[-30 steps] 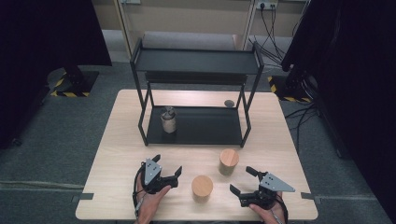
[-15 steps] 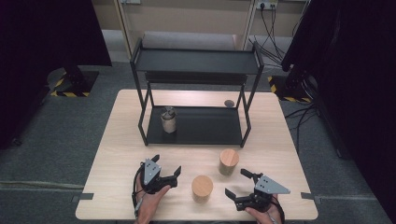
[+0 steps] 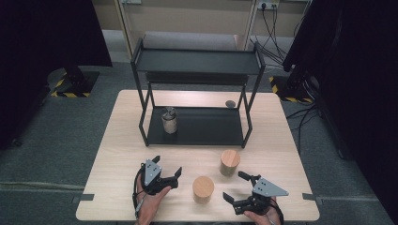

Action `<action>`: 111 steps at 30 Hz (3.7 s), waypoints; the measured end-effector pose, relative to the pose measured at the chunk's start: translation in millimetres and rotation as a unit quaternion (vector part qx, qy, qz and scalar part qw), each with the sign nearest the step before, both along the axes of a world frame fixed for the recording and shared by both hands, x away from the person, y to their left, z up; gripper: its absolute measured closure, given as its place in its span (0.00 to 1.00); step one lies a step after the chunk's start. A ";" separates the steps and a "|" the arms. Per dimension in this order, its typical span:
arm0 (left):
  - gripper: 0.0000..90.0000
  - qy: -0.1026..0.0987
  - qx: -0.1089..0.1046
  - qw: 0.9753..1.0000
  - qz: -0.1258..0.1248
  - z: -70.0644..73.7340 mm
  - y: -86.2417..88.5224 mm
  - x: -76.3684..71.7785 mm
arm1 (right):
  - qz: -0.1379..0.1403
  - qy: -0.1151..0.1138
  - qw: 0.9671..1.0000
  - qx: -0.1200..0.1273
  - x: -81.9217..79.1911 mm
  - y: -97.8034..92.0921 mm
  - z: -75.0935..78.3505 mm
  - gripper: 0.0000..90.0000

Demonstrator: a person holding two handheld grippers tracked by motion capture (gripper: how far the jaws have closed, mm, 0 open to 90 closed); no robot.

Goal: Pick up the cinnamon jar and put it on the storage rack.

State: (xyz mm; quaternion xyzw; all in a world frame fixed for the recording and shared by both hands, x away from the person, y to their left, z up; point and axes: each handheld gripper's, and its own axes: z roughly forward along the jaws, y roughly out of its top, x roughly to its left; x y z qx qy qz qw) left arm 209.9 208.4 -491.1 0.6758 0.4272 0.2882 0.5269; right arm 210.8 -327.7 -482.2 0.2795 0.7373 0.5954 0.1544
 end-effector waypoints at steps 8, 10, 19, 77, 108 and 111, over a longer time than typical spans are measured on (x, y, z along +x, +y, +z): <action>0.04 0.000 0.000 1.000 0.001 0.0 0.4 0.4 | 0.009 0.000 1.000 -0.001 0.0 2.6 0.2 0.01; 0.04 0.001 0.000 1.000 0.001 0.1 0.2 0.5 | 0.010 0.000 1.000 -0.001 -0.2 3.2 0.4 0.01; 0.04 0.002 0.001 1.000 0.001 0.5 0.0 0.8 | 0.022 0.000 1.000 -0.002 -0.5 8.0 0.6 0.01; 0.05 0.000 0.001 1.000 0.003 0.1 -0.5 0.0 | 0.073 -0.003 0.997 -0.037 10.4 54.9 7.3 0.03; 0.05 0.001 -0.002 1.000 0.003 0.0 0.4 0.4 | 0.075 0.004 0.995 -0.072 20.2 74.9 12.2 0.20; 0.05 0.001 -0.002 1.000 0.003 -0.1 0.4 0.4 | 0.078 0.005 0.994 -0.078 21.5 77.1 13.1 0.21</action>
